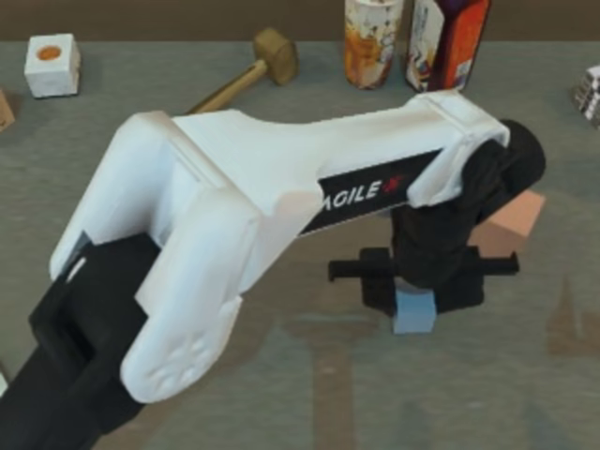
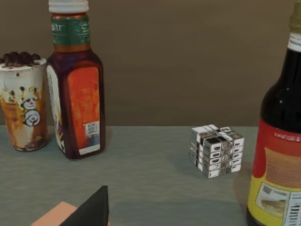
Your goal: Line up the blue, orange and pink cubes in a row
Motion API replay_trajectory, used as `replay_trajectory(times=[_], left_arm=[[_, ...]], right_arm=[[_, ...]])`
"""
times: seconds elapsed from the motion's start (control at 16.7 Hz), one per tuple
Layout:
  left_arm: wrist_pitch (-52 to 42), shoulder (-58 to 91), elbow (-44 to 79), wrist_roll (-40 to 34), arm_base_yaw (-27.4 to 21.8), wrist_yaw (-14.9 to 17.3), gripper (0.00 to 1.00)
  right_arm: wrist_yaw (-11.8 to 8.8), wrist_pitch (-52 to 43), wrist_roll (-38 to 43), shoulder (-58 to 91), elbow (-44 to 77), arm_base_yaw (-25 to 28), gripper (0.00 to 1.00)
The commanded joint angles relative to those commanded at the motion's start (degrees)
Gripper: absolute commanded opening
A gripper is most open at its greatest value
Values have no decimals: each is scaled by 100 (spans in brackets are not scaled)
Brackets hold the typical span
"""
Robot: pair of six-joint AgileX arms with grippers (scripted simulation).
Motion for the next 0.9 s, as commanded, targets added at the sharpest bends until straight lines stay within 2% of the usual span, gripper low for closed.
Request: replay_trajectory(times=[0.06,0.84,0.9], left_arm=[[0,0,0,0,0,0,0],[0,0,0,0,0,0,98],[0,0,0,0,0,0,100]], right_arm=[[0,0,0,0,0,0,100],[0,0,0,0,0,0,100],[0,0,0,0,0,0,100]])
